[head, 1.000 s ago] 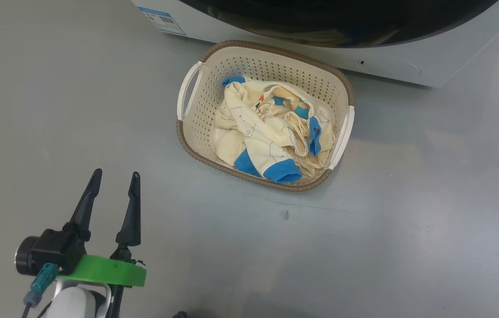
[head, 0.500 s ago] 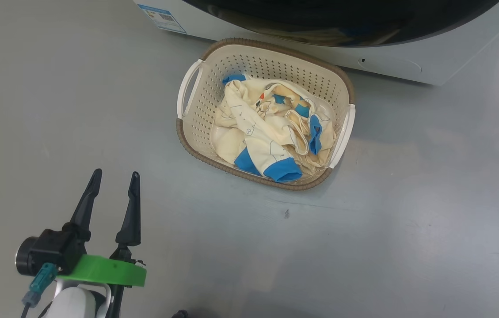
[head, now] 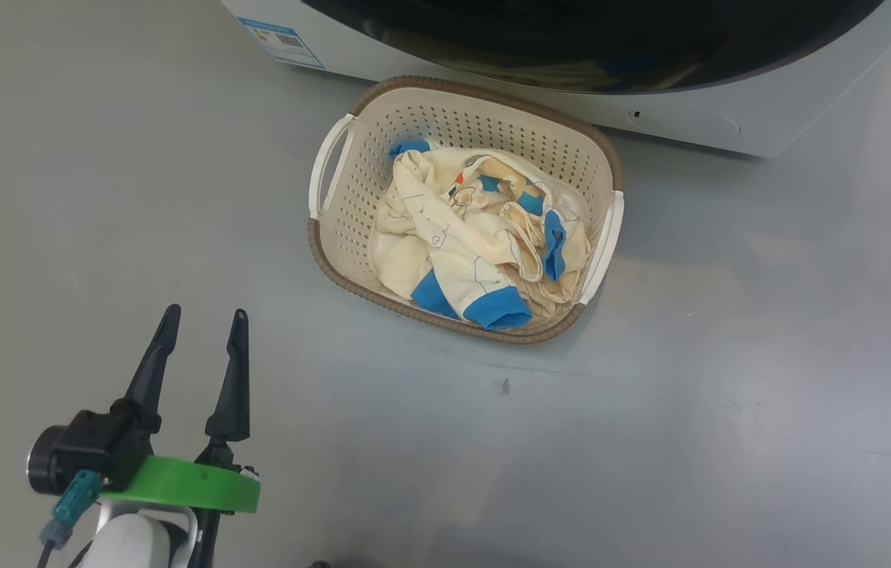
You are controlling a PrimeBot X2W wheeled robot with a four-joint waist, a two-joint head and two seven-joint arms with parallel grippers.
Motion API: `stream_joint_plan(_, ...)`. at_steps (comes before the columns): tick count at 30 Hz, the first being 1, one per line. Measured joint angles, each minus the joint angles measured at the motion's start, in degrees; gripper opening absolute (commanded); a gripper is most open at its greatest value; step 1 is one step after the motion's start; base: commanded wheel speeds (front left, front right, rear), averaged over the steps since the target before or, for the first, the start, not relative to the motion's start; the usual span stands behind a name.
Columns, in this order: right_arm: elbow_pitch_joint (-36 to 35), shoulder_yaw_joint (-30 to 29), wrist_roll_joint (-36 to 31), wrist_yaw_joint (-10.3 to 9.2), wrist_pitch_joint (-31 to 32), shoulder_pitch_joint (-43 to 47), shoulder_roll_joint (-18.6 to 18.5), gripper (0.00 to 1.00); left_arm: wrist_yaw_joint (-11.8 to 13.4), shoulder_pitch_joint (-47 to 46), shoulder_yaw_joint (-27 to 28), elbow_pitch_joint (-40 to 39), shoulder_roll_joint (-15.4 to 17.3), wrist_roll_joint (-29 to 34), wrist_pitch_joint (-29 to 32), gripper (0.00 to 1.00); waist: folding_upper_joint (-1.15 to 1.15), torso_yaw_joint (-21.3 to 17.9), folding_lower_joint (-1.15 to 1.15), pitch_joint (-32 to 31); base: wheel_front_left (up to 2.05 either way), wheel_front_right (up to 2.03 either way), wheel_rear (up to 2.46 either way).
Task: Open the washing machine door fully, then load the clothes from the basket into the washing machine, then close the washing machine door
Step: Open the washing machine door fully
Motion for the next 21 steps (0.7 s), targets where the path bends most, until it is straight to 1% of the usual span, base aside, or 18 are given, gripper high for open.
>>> stream_joint_plan(13, 0.3, 1.3, 0.0, 0.0, 2.3, 0.0, 0.6, 0.0, 0.0, 0.0, 0.0, 0.2, 0.0, 0.0, 0.0, 1.0, 0.0, -0.6, 0.0, -1.2, 0.0, 0.0, 0.0)
stream_joint_plan(21, 0.1, 2.5, 0.1, 0.0, 3.9, 0.3, 2.2, 0.0, 0.0, 0.1, 0.7, 0.2, 0.0, -0.1, 0.0, 1.0, 0.0, -1.4, 0.0, -1.7, 0.0, 0.0, 0.0)
